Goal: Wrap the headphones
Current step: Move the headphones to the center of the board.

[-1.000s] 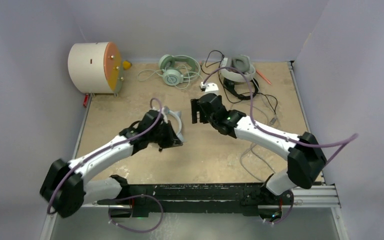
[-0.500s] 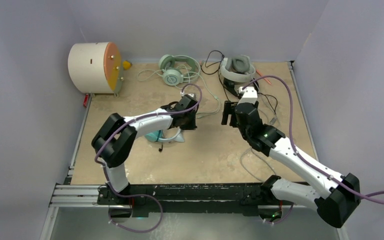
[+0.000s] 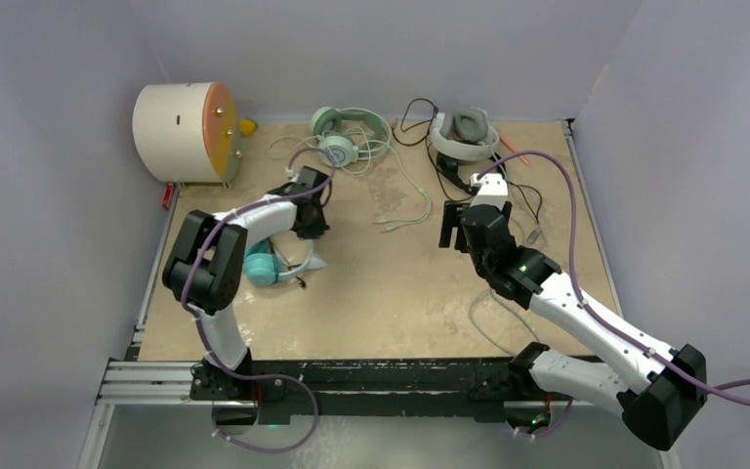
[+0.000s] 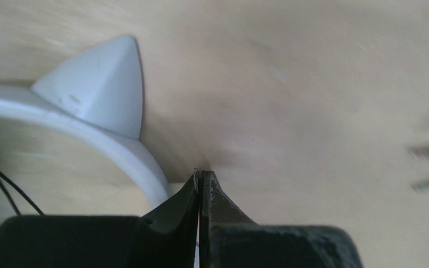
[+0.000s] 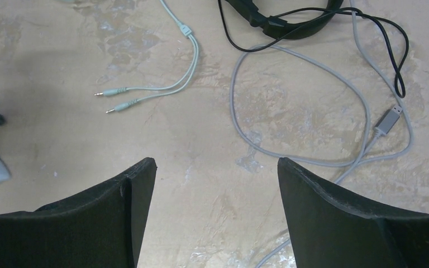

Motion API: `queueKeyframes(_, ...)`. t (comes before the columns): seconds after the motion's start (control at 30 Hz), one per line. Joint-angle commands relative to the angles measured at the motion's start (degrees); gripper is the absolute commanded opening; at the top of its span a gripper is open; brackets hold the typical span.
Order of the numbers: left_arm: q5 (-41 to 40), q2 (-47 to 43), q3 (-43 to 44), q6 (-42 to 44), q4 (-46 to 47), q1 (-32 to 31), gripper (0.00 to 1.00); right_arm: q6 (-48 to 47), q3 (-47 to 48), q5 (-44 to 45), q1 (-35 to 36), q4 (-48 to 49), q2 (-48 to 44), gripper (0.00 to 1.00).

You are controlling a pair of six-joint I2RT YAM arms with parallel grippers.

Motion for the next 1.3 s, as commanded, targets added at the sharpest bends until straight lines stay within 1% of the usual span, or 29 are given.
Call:
queueKeyframes(0.0,-4.18,-2.46,-1.07,1.19,-0.02,6.02,0.0,-0.71,-0.11,2.46,0.18,-0.92,-0.79,0.82)
queueKeyframes(0.17,-5.16,-2.82,-0.22,0.69,0.45,11.01,0.0,-1.06,0.19,2.99,0.09,-2.41,-1.34,0.82)
queueKeyframes(0.27,-3.28,-5.25,0.0,1.79,1.8,11.8,0.05,-1.95,0.21,2.11,0.09,-3.11,-1.86,0.83)
queueKeyframes(0.33,0.97,-7.85,-0.31,3.26,3.89,11.81,0.1,-3.69,0.37,-0.84,0.09,-2.86,-1.63,0.84)
queueKeyframes(0.4,4.72,-10.72,-0.98,4.16,6.21,11.68,0.3,-3.86,1.3,-3.04,0.09,-3.92,-0.55,0.85)
queueKeyframes(0.47,7.69,-13.25,-1.65,4.55,9.11,11.63,0.55,-3.44,2.18,-4.57,0.09,-5.29,0.92,0.86)
queueKeyframes(0.53,9.54,-14.72,-1.49,5.34,11.47,11.54,0.7,-2.96,2.54,-5.89,0.16,-5.75,1.83,0.86)
queueKeyframes(0.6,11.86,-14.84,-0.09,6.3,13.21,11.54,0.76,-2.77,2.11,-7.32,0.11,-5.24,1.76,0.87)
queueKeyframes(0.73,16.7,-11.36,5.89,8.08,16.64,11.46,0.8,-2.64,1.18,-9.36,0.1,-4.12,0.88,0.87)
queueKeyframes(0.8,17.99,-7.7,12.11,8.22,17.13,11.2,0.82,-2.71,1.14,-10.15,0.11,-3.77,0.5,0.87)
queueKeyframes(0.93,19.77,2.76,26.86,10.87,14.34,9.36,0.82,-2.98,1.74,-10.7,0.09,-3.91,-0.02,0.87)
queueKeyframes(1.1,24.5,16.36,45.38,16.29,11.36,7.33,0.78,-3.77,2.01,-10.17,0.11,-4.07,-1.74,0.87)
queueKeyframes(1.27,25.93,28.25,57.49,19.47,12.65,6.97,0.78,-3.32,1.46,-9.56,0.09,-3.38,-5.42,0.87)
